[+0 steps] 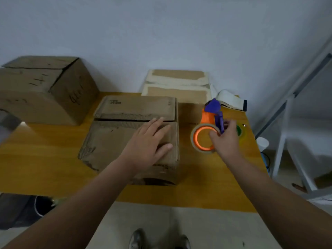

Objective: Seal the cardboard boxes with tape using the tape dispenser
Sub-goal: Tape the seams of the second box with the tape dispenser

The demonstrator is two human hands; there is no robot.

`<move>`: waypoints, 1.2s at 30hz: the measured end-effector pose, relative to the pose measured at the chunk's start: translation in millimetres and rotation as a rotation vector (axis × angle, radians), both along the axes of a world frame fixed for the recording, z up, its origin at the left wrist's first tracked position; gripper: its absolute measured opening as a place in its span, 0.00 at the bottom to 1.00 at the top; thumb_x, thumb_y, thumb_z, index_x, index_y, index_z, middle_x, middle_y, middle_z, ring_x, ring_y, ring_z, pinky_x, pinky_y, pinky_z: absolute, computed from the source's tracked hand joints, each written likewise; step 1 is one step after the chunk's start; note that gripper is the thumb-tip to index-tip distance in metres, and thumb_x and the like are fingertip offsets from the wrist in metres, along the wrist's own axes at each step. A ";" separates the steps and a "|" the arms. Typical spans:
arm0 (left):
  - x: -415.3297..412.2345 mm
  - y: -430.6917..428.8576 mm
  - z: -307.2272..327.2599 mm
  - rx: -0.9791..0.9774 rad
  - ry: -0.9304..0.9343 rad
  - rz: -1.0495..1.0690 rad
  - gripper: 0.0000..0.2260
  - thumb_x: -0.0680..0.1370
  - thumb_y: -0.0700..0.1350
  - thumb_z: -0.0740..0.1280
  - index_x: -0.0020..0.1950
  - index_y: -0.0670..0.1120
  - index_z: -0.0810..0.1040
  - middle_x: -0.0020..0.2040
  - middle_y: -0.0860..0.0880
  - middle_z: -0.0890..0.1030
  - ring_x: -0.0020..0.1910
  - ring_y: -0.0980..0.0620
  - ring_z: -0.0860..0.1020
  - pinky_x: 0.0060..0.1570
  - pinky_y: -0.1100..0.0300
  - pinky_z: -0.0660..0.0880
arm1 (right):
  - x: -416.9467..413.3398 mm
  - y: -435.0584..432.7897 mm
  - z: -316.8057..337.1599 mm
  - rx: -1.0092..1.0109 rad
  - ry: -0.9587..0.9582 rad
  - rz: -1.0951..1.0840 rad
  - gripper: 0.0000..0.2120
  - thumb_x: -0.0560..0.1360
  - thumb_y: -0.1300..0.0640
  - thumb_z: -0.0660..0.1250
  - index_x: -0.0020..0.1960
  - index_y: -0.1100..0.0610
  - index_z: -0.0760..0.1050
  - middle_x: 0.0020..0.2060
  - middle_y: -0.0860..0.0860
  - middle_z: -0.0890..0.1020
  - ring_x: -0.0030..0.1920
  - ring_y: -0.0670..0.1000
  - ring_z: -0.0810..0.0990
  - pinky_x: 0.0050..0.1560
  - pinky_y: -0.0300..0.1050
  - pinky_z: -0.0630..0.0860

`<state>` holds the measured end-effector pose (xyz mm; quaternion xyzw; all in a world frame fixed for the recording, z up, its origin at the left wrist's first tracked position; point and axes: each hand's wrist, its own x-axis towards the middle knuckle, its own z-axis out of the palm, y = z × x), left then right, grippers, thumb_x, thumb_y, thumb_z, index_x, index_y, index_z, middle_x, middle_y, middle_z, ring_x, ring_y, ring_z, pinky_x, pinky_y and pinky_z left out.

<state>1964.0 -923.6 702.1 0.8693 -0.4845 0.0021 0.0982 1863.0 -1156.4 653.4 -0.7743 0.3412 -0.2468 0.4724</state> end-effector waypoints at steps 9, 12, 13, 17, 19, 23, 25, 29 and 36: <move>80.1 92.8 3.5 0.158 0.063 0.206 0.34 0.75 0.68 0.49 0.77 0.54 0.48 0.78 0.50 0.48 0.76 0.50 0.44 0.73 0.50 0.43 | 82.2 71.0 90.7 -0.016 -0.158 0.251 0.25 0.72 0.58 0.69 0.67 0.53 0.64 0.50 0.46 0.74 0.43 0.39 0.77 0.38 0.32 0.72; 98.1 114.7 3.0 0.141 0.096 0.232 0.34 0.75 0.67 0.51 0.77 0.53 0.50 0.78 0.51 0.50 0.76 0.49 0.45 0.74 0.49 0.44 | 109.0 98.1 95.8 -0.087 -0.123 0.386 0.16 0.72 0.59 0.69 0.59 0.58 0.74 0.43 0.50 0.80 0.38 0.43 0.79 0.36 0.35 0.72; 103.3 120.5 1.9 0.125 0.109 0.234 0.34 0.75 0.67 0.52 0.77 0.53 0.51 0.78 0.51 0.50 0.76 0.49 0.45 0.74 0.49 0.44 | 116.8 106.4 95.4 -0.071 -0.126 0.405 0.13 0.72 0.59 0.69 0.56 0.57 0.75 0.41 0.50 0.81 0.38 0.44 0.79 0.36 0.35 0.73; 121.7 136.3 -2.3 0.064 0.237 0.209 0.39 0.70 0.71 0.52 0.77 0.54 0.51 0.78 0.54 0.49 0.76 0.50 0.46 0.73 0.49 0.46 | 148.4 127.3 88.4 -0.094 -0.016 0.432 0.09 0.75 0.52 0.69 0.52 0.52 0.74 0.41 0.46 0.80 0.43 0.46 0.79 0.40 0.33 0.73; 129.5 138.3 -3.9 0.037 0.291 0.191 0.42 0.68 0.72 0.55 0.77 0.55 0.50 0.78 0.55 0.48 0.76 0.51 0.45 0.72 0.50 0.47 | 166.0 129.6 86.0 -0.135 0.091 0.492 0.12 0.75 0.48 0.67 0.54 0.53 0.74 0.45 0.50 0.81 0.48 0.51 0.79 0.48 0.43 0.76; 146.3 137.0 -7.9 -0.004 0.448 0.206 0.44 0.64 0.74 0.60 0.76 0.62 0.48 0.77 0.56 0.39 0.76 0.48 0.44 0.71 0.47 0.51 | 199.2 126.6 83.9 -0.275 0.290 0.573 0.16 0.75 0.41 0.64 0.53 0.52 0.75 0.48 0.51 0.81 0.54 0.55 0.77 0.63 0.62 0.67; 153.5 135.8 -10.1 -0.043 0.606 0.227 0.45 0.62 0.73 0.64 0.75 0.65 0.48 0.76 0.57 0.36 0.76 0.46 0.46 0.69 0.47 0.58 | 210.8 124.3 85.3 -0.236 0.320 0.597 0.14 0.75 0.41 0.65 0.52 0.50 0.75 0.49 0.50 0.80 0.55 0.55 0.77 0.63 0.57 0.68; 159.6 131.5 -16.1 -0.095 0.750 0.240 0.44 0.63 0.71 0.67 0.74 0.67 0.49 0.77 0.53 0.39 0.76 0.47 0.49 0.68 0.50 0.61 | 220.3 118.3 86.4 -0.012 0.275 0.656 0.11 0.75 0.45 0.66 0.55 0.45 0.73 0.53 0.49 0.80 0.56 0.51 0.77 0.58 0.48 0.73; 157.4 125.9 -24.4 -0.280 0.798 0.241 0.40 0.66 0.65 0.69 0.75 0.62 0.55 0.76 0.55 0.57 0.71 0.52 0.61 0.65 0.60 0.63 | 207.7 115.4 80.2 0.104 0.212 0.710 0.09 0.76 0.48 0.66 0.55 0.43 0.72 0.54 0.48 0.80 0.55 0.47 0.78 0.57 0.46 0.74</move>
